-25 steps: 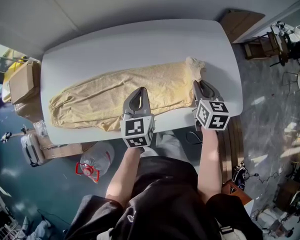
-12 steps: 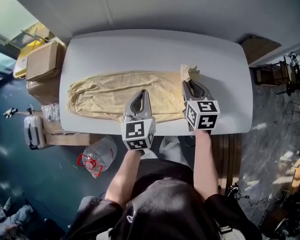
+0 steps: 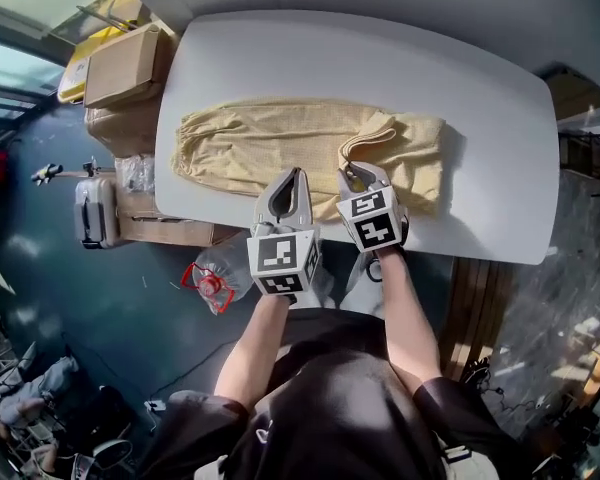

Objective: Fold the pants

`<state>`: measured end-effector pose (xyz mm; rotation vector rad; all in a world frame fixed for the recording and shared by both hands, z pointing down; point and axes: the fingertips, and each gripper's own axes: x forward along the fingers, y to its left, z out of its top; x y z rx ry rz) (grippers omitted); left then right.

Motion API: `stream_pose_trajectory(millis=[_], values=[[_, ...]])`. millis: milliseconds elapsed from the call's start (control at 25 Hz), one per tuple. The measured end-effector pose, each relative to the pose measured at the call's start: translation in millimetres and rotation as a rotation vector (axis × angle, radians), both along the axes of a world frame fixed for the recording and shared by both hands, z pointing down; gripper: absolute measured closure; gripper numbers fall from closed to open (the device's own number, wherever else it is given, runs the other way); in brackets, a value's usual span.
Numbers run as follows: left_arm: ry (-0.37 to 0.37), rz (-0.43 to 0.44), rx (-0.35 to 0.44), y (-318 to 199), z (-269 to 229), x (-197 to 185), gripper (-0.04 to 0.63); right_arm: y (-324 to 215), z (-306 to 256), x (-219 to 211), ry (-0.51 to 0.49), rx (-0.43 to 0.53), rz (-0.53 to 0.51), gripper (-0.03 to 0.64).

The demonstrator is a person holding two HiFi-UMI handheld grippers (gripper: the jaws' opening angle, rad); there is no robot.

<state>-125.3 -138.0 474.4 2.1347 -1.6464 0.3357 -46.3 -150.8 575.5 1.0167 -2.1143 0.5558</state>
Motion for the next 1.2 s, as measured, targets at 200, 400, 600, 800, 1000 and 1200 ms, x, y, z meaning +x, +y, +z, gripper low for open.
stream_pose_trajectory(millis=[200,400,600,800,1000,1200], values=[[-0.009,-0.006,-0.024,12.1,10.4,-13.1,0.592,30.7,35.9,-28.1,0.033,-0.079,-0.129,0.446],[0.013,-0.005,0.003,5.5,-1.4,-10.9,0.592,45.5,27.7,-44.1,-0.052,-0.124,-0.209,0.418],[0.023,0.001,0.007,5.3,-3.9,-5.3,0.592,44.9,6.9,-48.1,-0.172,-0.08,-0.206,0.442],[0.028,0.012,0.013,5.0,-3.2,2.0,0.592,34.8,-12.8,-30.3,-0.213,0.002,-0.117,0.469],[0.043,0.055,0.036,-0.3,-10.6,22.7,0.592,20.4,-37.6,6.9,-0.22,0.079,0.028,0.503],[0.058,0.124,0.061,-11.1,-23.1,57.8,0.592,9.4,-72.1,55.2,-0.269,0.153,0.164,0.528]])
